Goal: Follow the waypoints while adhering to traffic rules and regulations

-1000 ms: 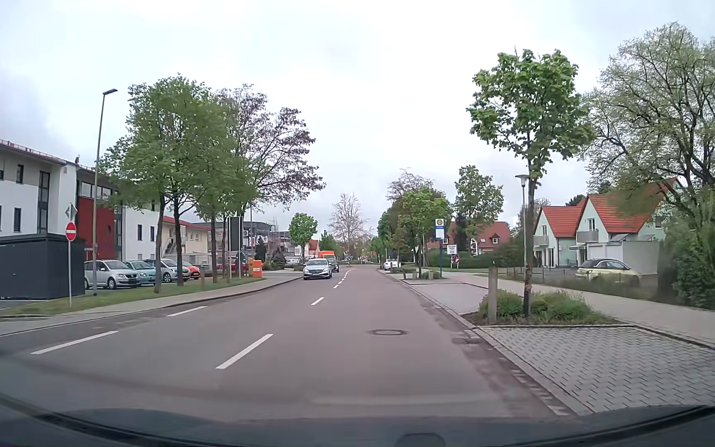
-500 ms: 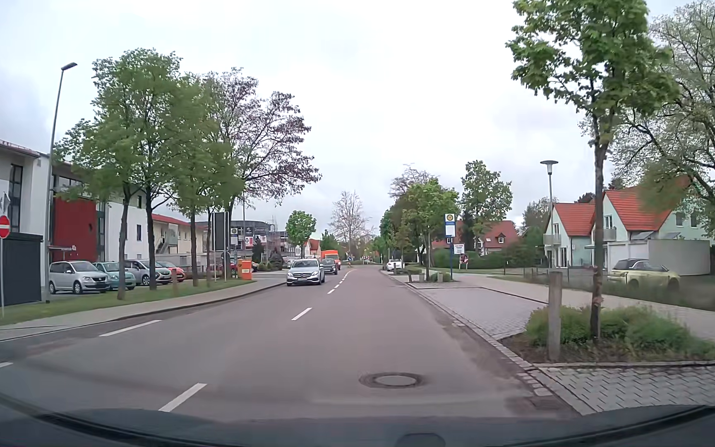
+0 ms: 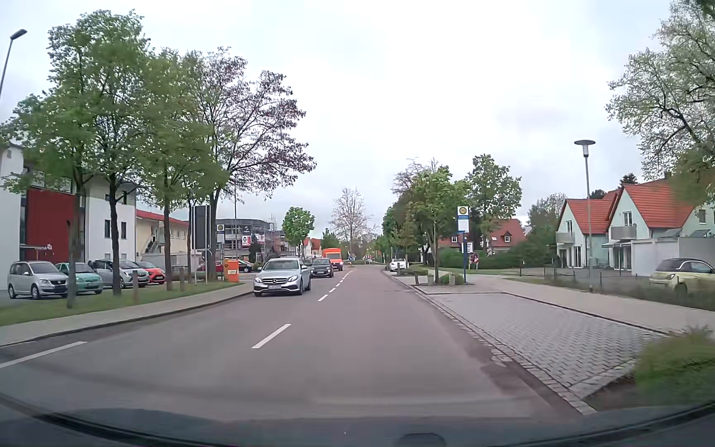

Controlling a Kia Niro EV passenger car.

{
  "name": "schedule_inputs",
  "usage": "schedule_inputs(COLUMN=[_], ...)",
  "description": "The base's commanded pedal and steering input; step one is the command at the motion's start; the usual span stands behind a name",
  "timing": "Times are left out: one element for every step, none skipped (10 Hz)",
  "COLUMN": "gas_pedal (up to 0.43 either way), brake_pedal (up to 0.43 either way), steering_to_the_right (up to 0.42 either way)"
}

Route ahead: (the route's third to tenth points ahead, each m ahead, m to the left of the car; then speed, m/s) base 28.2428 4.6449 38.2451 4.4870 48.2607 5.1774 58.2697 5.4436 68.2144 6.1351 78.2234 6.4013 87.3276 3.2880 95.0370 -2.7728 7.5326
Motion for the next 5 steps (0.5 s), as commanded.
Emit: schedule_inputs(gas_pedal=[0.047, 0.059, 0.079, 0.079, 0.079], brake_pedal=[0.000, 0.000, 0.000, 0.000, 0.000], steering_to_the_right=[-0.006, -0.006, -0.006, -0.006, -0.006])
